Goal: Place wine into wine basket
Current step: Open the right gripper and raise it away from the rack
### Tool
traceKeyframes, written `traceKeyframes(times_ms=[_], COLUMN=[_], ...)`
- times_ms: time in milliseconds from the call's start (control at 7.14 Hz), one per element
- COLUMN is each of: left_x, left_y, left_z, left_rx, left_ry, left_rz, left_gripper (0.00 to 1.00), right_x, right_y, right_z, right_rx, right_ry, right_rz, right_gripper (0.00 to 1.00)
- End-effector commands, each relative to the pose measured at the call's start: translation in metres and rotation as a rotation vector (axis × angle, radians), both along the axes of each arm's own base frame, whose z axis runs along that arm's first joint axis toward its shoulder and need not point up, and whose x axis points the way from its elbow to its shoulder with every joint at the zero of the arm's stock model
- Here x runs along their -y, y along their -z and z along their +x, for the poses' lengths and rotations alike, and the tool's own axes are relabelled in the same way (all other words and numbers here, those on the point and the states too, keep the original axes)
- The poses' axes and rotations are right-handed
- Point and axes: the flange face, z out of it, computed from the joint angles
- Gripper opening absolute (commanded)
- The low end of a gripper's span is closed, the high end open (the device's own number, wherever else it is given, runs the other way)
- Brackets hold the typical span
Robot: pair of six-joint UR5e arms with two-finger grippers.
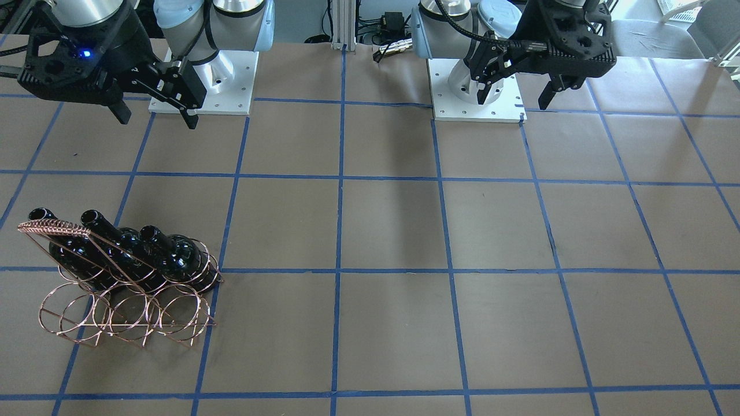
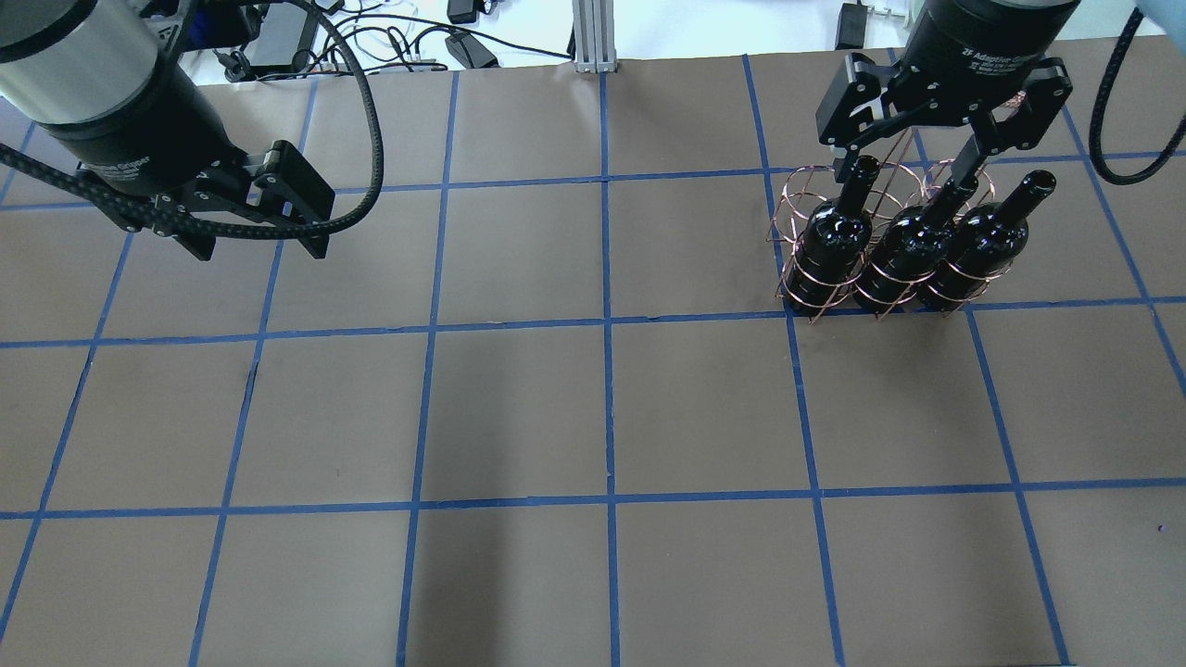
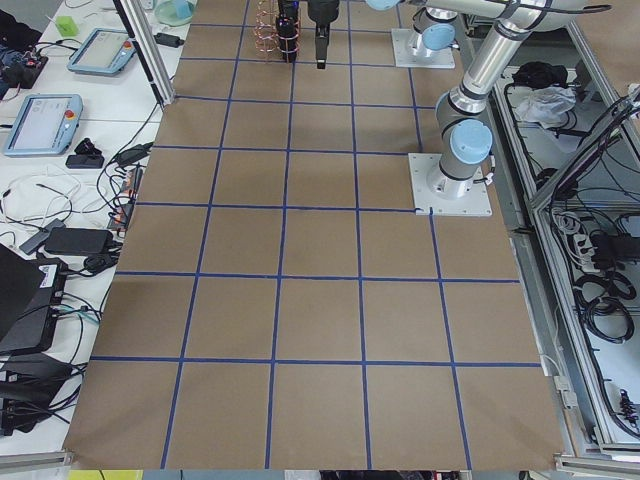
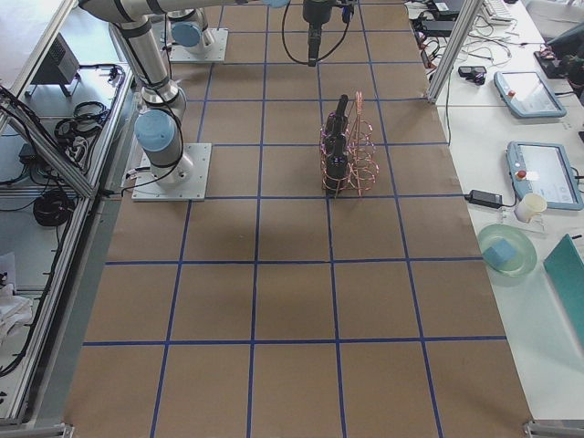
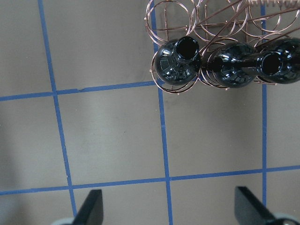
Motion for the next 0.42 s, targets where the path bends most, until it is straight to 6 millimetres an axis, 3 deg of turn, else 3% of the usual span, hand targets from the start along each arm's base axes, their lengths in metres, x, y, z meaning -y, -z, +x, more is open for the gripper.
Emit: traceKeyframes(times_ms=[0, 280], left_x=[0.0031, 0.0044], left_y=[0.0053, 0.0053], left_z=[0.0009, 0.0058], left_rx=[-0.001, 0.000], left_ry=[-0.002, -0.013], left_rz=[0.009, 0.009], left_gripper=[1.00, 1.00], right_x=[-0.0037, -0.0017], right_y=[0.0057, 0.0109], right_z=[-0.0005, -0.0002], right_rx=[-0.001, 0.002], right_ry=[-0.002, 0.002], right_rz=[0.012, 0.023], right_gripper=[1.00, 1.00])
